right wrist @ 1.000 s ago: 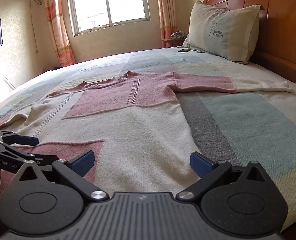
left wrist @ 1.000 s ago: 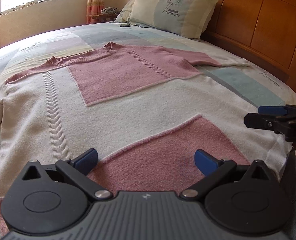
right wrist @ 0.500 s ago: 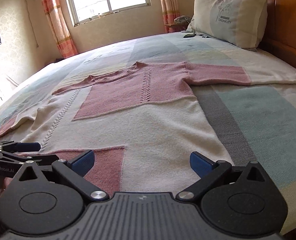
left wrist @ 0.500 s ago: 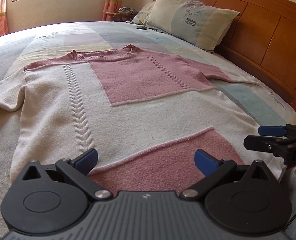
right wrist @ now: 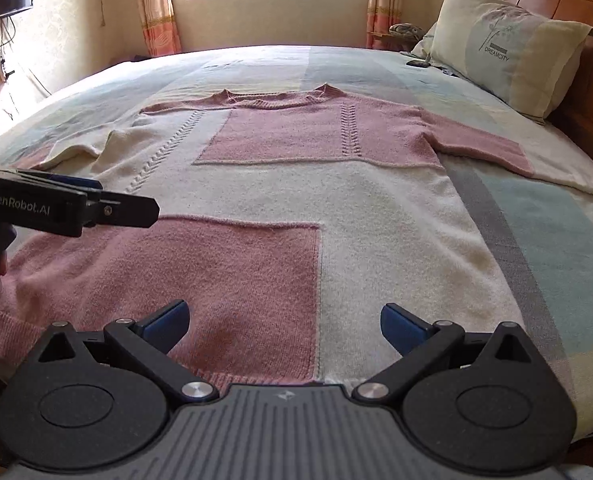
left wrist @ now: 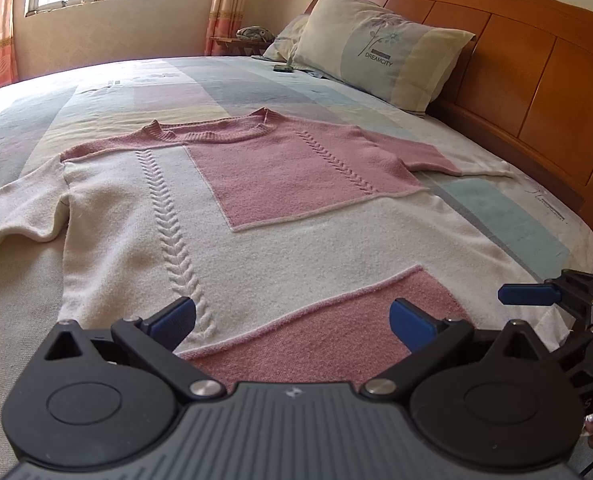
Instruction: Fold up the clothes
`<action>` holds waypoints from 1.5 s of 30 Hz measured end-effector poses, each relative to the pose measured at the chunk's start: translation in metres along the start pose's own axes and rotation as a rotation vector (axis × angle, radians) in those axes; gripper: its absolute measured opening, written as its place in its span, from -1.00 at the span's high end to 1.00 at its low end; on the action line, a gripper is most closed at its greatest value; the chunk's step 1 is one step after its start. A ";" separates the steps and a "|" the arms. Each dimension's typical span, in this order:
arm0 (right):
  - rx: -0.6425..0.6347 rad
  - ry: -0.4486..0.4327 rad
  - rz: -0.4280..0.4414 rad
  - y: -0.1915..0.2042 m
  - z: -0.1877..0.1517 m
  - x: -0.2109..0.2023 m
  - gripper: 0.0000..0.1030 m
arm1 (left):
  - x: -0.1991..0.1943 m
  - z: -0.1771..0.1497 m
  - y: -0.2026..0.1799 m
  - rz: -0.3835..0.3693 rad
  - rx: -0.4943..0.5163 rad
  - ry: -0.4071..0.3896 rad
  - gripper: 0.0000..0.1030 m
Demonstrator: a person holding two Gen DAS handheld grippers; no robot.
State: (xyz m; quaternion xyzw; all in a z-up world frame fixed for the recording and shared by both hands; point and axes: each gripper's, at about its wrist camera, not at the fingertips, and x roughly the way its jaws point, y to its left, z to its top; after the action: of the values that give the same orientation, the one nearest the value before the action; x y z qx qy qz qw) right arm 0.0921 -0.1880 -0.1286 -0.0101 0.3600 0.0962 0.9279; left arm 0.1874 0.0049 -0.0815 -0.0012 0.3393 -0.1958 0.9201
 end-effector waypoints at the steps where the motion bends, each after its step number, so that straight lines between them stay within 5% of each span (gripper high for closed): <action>1: 0.003 -0.018 0.011 0.002 0.008 0.005 -1.00 | -0.002 0.001 0.003 0.016 0.000 -0.005 -0.99; 5: 0.038 0.052 0.062 0.005 0.019 0.036 -1.00 | -0.005 0.003 0.014 0.057 -0.017 -0.011 -0.99; 11: -0.017 0.057 0.028 0.016 -0.020 0.003 -1.00 | -0.008 0.003 0.018 0.052 -0.024 -0.017 -0.99; 17: -0.044 0.004 0.067 0.026 0.007 0.007 -1.00 | -0.009 0.004 0.019 0.049 -0.027 -0.021 -0.99; 20: 0.012 0.052 0.089 0.029 0.013 0.027 -1.00 | -0.006 0.005 0.022 0.057 -0.046 -0.012 -0.99; 28: -0.154 0.150 0.136 0.057 -0.021 -0.012 -1.00 | -0.004 0.005 0.023 0.078 -0.044 0.006 -0.99; 33: -0.214 0.020 0.071 0.067 0.014 0.003 -1.00 | -0.001 0.003 0.025 0.083 -0.047 0.015 -0.99; 36: -0.209 0.029 0.056 0.067 0.030 0.028 -1.00 | 0.001 0.002 0.027 0.091 -0.050 0.024 -0.99; 45: -0.169 0.057 0.070 0.060 -0.004 0.015 -1.00 | 0.008 -0.003 0.016 0.063 -0.022 0.067 -0.99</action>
State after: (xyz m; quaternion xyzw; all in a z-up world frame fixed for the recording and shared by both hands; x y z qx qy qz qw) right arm 0.0892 -0.1265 -0.1381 -0.0786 0.3767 0.1585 0.9093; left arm 0.1967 0.0176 -0.0910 0.0060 0.3717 -0.1629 0.9139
